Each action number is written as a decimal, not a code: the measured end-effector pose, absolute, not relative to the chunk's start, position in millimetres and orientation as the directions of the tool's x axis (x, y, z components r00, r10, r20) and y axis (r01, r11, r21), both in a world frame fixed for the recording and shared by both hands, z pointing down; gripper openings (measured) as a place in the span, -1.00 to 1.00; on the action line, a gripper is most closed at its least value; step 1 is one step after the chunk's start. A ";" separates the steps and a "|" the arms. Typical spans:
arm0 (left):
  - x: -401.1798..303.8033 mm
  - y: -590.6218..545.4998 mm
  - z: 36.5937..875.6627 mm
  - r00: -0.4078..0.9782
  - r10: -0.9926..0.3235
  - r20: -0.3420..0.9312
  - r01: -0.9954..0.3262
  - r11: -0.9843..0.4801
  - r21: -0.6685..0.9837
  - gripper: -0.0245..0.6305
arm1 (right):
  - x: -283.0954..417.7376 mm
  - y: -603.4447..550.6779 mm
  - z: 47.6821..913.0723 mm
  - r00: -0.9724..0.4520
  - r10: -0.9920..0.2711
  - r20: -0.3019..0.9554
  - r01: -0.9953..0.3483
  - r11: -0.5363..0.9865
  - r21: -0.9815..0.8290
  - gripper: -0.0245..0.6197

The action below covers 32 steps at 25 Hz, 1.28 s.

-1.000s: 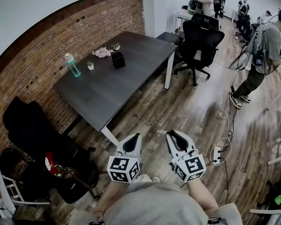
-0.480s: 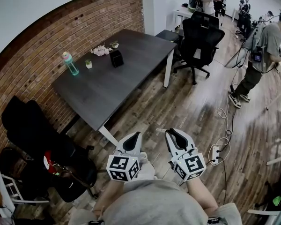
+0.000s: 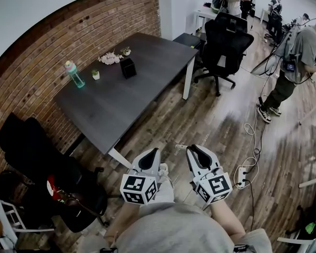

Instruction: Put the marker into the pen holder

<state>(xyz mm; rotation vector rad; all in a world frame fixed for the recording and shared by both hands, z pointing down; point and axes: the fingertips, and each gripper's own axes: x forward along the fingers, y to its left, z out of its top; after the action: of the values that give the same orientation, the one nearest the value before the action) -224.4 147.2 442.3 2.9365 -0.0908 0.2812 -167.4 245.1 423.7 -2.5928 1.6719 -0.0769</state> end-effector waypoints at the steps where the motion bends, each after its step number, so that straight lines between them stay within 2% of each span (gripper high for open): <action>1: -219.0 143.4 443.8 0.980 -0.042 0.193 -0.077 -0.980 0.182 -0.87 | -161.9 241.8 425.2 0.415 -0.910 0.011 -0.907 -0.415 -0.076 -0.70; 32: 15.0 -34.6 430.2 0.978 0.003 0.207 -0.036 -0.982 0.186 -0.87 | 68.0 62.0 404.5 0.440 -0.898 0.020 -0.895 -0.440 -0.076 -0.70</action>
<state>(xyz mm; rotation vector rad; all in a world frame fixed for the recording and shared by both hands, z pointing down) 15.0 -34.6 430.2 2.9357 -0.0243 0.3071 68.0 62.0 404.5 -2.6199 1.6320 -0.0879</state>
